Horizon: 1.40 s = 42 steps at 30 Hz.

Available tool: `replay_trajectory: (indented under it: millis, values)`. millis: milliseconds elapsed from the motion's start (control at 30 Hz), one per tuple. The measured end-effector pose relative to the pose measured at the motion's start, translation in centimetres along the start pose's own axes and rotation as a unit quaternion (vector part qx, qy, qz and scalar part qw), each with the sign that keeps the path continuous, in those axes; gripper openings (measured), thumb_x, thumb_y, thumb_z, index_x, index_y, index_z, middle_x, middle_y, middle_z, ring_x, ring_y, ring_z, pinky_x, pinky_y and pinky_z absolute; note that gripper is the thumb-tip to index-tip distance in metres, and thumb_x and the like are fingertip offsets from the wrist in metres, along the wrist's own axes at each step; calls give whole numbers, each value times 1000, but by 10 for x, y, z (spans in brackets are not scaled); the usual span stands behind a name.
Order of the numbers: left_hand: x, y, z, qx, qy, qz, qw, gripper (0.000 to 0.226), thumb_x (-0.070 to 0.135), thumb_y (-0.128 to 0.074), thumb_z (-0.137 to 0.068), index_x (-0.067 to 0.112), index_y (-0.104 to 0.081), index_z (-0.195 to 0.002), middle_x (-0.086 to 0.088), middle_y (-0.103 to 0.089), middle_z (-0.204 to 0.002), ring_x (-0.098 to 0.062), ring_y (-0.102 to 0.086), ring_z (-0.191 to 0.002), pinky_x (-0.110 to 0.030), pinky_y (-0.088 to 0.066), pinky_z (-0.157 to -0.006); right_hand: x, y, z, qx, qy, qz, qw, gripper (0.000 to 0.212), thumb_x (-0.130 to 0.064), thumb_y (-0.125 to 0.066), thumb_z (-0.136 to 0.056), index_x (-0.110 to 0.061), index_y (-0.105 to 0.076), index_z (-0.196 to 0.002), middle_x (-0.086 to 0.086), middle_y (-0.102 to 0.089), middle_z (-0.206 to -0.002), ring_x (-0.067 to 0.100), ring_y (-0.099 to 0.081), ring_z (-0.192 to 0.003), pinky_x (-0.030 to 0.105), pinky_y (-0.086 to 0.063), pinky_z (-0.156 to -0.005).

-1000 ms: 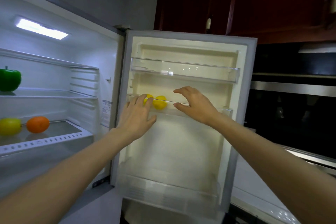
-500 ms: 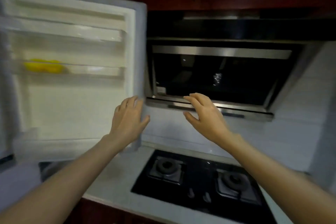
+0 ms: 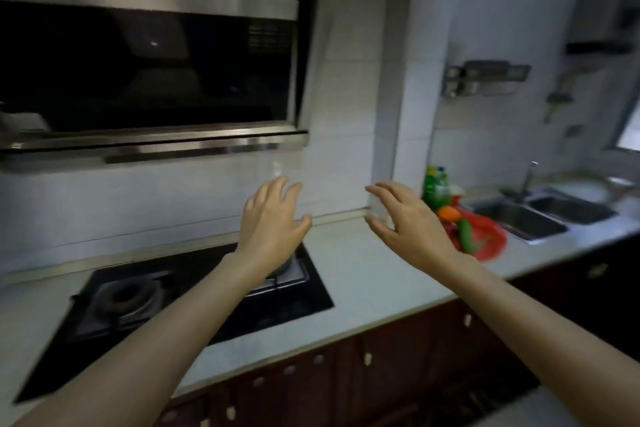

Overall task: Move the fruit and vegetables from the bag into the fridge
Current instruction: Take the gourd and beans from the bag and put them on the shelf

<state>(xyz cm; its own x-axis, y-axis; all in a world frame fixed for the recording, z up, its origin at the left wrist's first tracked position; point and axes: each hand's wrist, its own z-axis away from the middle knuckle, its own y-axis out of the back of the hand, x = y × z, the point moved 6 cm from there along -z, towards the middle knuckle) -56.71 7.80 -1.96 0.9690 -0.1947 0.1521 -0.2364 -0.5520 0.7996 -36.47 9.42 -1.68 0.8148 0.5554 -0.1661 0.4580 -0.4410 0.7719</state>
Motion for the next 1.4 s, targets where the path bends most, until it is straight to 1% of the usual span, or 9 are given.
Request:
replay_trajectory:
  millis: [200, 300, 367, 600, 800, 900, 1067, 1300, 1400]
  values:
    - [74, -99, -56, -50, -65, 72, 994, 54, 42, -43, -94, 20, -33, -142, -4, -26, -151, -21, -21, -139, -38, -19, -112, 109, -11, 15, -11, -71, 57, 996, 47, -34, -55, -90, -16, -48, -133, 3, -49, -134, 19, -43, -126, 35, -37, -105]
    - [103, -142, -91, -60, -94, 94, 989, 51, 40, -44, -93, 19, -37, -139, -4, -30, -150, -21, -23, -138, -38, -22, -110, 158, -21, 10, -21, -108, 80, 991, 48, -35, -56, -88, -17, -48, -133, 2, -49, -134, 19, -42, -126, 37, -38, -105]
    - [119, -171, -112, -70, -109, 108, 986, 50, 39, -45, -93, 18, -39, -138, -5, -32, -148, -22, -25, -137, -38, -23, -109, 189, -29, 8, -24, -126, 89, 988, 48, -33, -57, -88, -16, -49, -132, 3, -50, -133, 20, -43, -125, 35, -37, -105]
    - [159, -272, -157, -133, -148, 118, 973, 55, 41, -46, -92, 18, -36, -141, -6, -34, -148, -24, -28, -136, -39, -26, -109, 277, -60, 29, -40, -219, 104, 969, 49, -33, -56, -91, -13, -46, -135, 4, -47, -135, 21, -40, -128, 32, -35, -103]
    - [192, -354, -172, -180, -166, 117, 962, 56, 42, -46, -92, 17, -36, -141, -7, -33, -149, -24, -27, -137, -39, -27, -108, 348, -89, 71, -74, -295, 108, 947, 50, -32, -55, -91, -15, -43, -137, 5, -45, -138, 21, -36, -132, 31, -31, -107]
    - [214, -398, -176, -206, -171, 113, 957, 56, 42, -47, -92, 16, -37, -140, -9, -33, -149, -25, -28, -137, -41, -28, -108, 391, -98, 93, -94, -323, 108, 936, 49, -32, -54, -92, -15, -43, -137, 5, -44, -139, 21, -33, -134, 32, -31, -107]
    - [259, -467, -191, -227, -172, 107, 953, 52, 38, -52, -90, 13, -46, -134, -11, -43, -141, -30, -37, -130, -44, -35, -101, 480, -103, 111, -118, -345, 116, 924, 49, -33, -51, -94, -13, -42, -138, 8, -43, -141, 24, -30, -136, 34, -27, -111]
    - [309, -547, -202, -266, -106, 86, 954, 48, 33, -60, -86, 11, -52, -128, -12, -51, -134, -31, -44, -125, -46, -40, -97, 598, -113, 122, -142, -338, 91, 926, 46, -29, -54, -93, -8, -48, -134, 12, -49, -136, 31, -35, -134, 41, -29, -112]
    - [329, -573, -207, -275, -79, 88, 954, 45, 31, -60, -84, 10, -55, -124, -14, -53, -130, -33, -47, -121, -47, -41, -93, 635, -130, 122, -167, -317, 80, 930, 46, -28, -54, -93, -7, -49, -133, 13, -50, -135, 31, -37, -133, 38, -27, -112]
